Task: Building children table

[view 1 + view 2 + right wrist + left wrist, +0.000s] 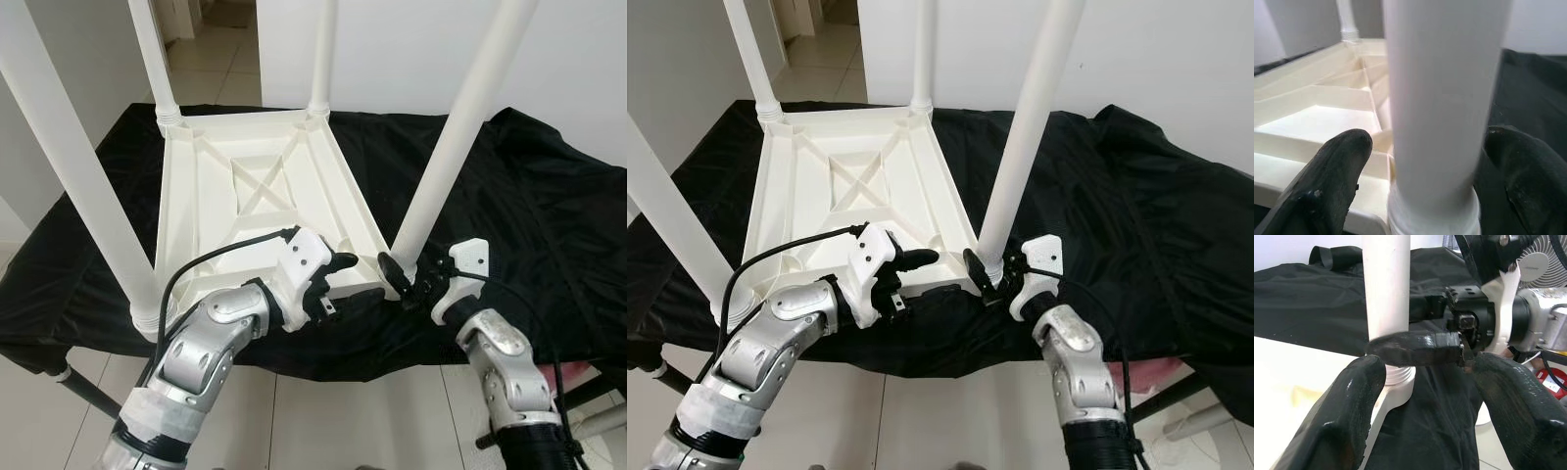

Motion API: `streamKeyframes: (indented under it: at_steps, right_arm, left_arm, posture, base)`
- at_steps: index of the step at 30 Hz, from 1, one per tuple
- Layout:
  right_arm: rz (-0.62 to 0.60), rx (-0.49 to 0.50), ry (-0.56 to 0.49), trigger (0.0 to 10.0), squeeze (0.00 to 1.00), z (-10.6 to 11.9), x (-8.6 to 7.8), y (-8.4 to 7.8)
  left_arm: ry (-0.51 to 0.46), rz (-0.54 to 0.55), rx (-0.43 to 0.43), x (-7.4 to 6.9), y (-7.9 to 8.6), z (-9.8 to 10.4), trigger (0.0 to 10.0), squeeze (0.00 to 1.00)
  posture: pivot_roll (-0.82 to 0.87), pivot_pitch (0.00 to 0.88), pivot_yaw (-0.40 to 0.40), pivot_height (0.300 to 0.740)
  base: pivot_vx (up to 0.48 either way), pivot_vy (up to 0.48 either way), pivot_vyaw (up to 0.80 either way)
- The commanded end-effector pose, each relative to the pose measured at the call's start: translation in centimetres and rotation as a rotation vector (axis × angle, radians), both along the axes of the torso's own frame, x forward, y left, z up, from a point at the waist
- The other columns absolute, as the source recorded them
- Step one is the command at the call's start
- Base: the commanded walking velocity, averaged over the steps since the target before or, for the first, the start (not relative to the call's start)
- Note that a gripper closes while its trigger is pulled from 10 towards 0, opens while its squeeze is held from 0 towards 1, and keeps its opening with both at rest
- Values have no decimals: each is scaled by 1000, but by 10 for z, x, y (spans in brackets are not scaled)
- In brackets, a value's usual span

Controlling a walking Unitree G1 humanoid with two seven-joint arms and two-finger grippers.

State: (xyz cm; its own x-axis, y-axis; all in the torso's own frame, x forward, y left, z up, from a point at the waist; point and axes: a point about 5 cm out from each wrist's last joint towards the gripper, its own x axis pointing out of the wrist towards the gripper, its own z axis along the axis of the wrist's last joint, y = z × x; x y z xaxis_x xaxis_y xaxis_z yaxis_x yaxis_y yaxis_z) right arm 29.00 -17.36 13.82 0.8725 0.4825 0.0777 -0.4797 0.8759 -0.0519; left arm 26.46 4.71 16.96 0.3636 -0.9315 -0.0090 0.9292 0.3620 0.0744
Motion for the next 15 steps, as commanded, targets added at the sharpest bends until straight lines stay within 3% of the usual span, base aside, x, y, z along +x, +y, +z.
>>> streamKeyframes:
  at_steps: [1,5,6,7,8,9,10,11,15]
  right_arm:
    - [71,-38,12,10000,0,-2,6,4]
    - [119,-66,12,10000,0,0,12,6]
    - [137,-70,11,6863,0,0,14,6]
    - [154,-84,11,4431,0,0,17,7]
    - [154,-84,11,4431,0,0,17,7]
    - [159,-99,10,1490,0,-1,19,7]
    - [159,-99,10,1490,0,-1,19,7]
    - [166,-109,14,0,0,-2,20,7]
    - [162,-137,24,0,0,-6,20,3]
  left_arm:
    - [-26,-2,13,4,-2,3,10000,0]
    - [-32,-4,10,7,-3,5,10000,0]
    - [-33,-3,8,8,-4,5,10000,0]
    - [-36,-7,8,8,-4,5,10000,0]
    - [-36,-7,8,8,-4,5,10000,0]
    - [-34,-14,7,8,-5,6,10000,0]
    - [-34,-14,7,8,-5,6,10000,0]
    - [-35,-21,10,7,-5,6,10000,0]
    - [-33,-33,24,6,-4,4,10000,0]
  posture:
    - [-104,0,8,740]
    - [-105,0,17,740]
    - [-107,0,20,740]
    - [-111,0,24,740]
    - [-111,0,24,740]
    - [-112,0,27,740]
    - [-112,0,27,740]
    - [-112,0,32,740]
    - [-113,0,38,740]
  base:
    - [0,0,0]
    - [0,0,0]
    - [0,0,0]
    - [0,0,0]
    - [0,0,0]
    - [0,0,0]
    - [0,0,0]
    - [0,0,0]
    - [0,0,0]
